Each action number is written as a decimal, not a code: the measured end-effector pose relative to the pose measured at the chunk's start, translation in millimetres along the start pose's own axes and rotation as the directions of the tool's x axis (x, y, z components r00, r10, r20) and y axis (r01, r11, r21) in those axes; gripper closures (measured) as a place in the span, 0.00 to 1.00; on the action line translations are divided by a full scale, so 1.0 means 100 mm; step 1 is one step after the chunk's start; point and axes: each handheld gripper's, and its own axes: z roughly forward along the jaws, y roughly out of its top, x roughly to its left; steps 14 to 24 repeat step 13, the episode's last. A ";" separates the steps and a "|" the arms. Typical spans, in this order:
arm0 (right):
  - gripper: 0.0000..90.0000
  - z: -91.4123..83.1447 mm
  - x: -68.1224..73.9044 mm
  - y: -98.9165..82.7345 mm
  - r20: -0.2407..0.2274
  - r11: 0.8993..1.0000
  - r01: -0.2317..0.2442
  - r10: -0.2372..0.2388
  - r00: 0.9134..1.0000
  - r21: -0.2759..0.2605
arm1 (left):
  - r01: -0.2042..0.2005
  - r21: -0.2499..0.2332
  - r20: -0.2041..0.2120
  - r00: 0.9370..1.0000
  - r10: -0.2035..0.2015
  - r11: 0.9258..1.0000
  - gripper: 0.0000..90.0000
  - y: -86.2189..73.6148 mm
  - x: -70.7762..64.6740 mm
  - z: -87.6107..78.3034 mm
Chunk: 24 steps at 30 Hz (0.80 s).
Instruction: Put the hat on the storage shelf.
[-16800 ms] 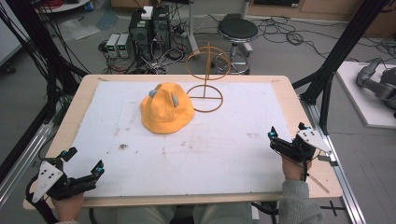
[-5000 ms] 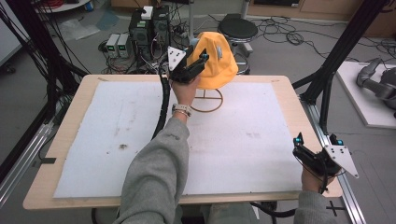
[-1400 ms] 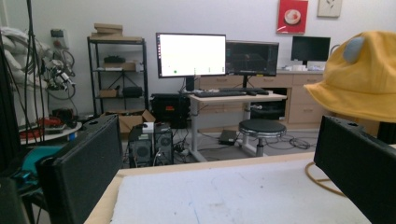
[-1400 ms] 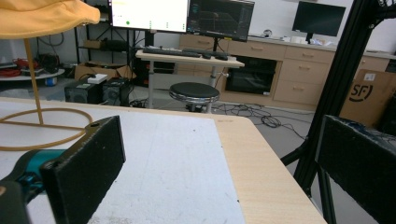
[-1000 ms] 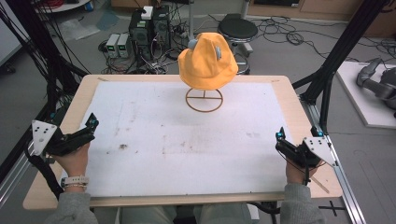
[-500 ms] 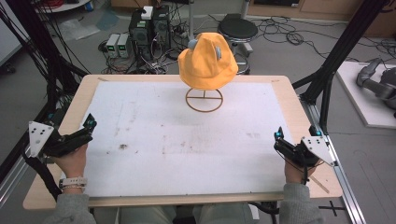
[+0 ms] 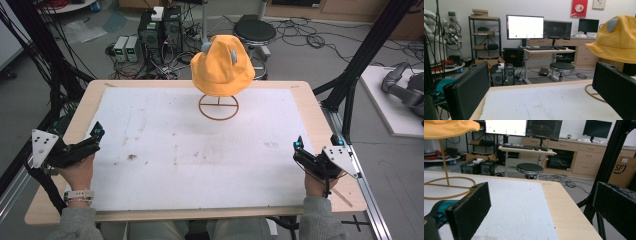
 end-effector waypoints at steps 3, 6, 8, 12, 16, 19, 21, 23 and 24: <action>0.01 0.01 0.00 0.00 -0.002 1.000 -0.004 0.004 1.000 0.004 | 0.000 0.005 0.000 1.000 0.000 1.000 0.02 -0.01 0.01 0.00; 0.01 0.03 0.00 -0.01 -0.012 1.000 -0.001 0.002 1.000 0.019 | 0.003 0.008 0.004 1.000 -0.003 1.000 0.02 -0.02 0.00 0.01; 0.01 0.04 0.00 -0.01 -0.015 1.000 0.003 -0.003 1.000 0.019 | -0.001 0.007 0.008 1.000 0.001 1.000 0.02 -0.02 -0.01 0.01; 0.01 0.04 0.01 -0.01 -0.023 1.000 0.001 -0.001 1.000 0.026 | -0.003 0.010 0.006 1.000 0.003 1.000 0.02 -0.02 -0.01 0.01; 0.01 0.05 0.01 -0.01 -0.024 1.000 0.001 -0.001 1.000 0.029 | -0.002 0.010 0.010 1.000 0.002 1.000 0.02 -0.02 0.00 0.01; 0.01 0.05 0.01 -0.01 -0.024 1.000 0.001 -0.001 1.000 0.029 | -0.002 0.010 0.010 1.000 0.002 1.000 0.02 -0.02 0.00 0.01; 0.01 0.05 0.01 -0.01 -0.024 1.000 0.001 -0.001 1.000 0.029 | -0.002 0.010 0.010 1.000 0.002 1.000 0.02 -0.02 0.00 0.01; 0.01 0.05 0.01 -0.01 -0.024 1.000 0.001 -0.001 1.000 0.029 | -0.002 0.010 0.010 1.000 0.002 1.000 0.02 -0.02 0.00 0.01; 0.01 0.05 0.01 -0.01 -0.024 1.000 0.001 -0.001 1.000 0.029 | -0.002 0.010 0.010 1.000 0.002 1.000 0.02 -0.02 0.00 0.01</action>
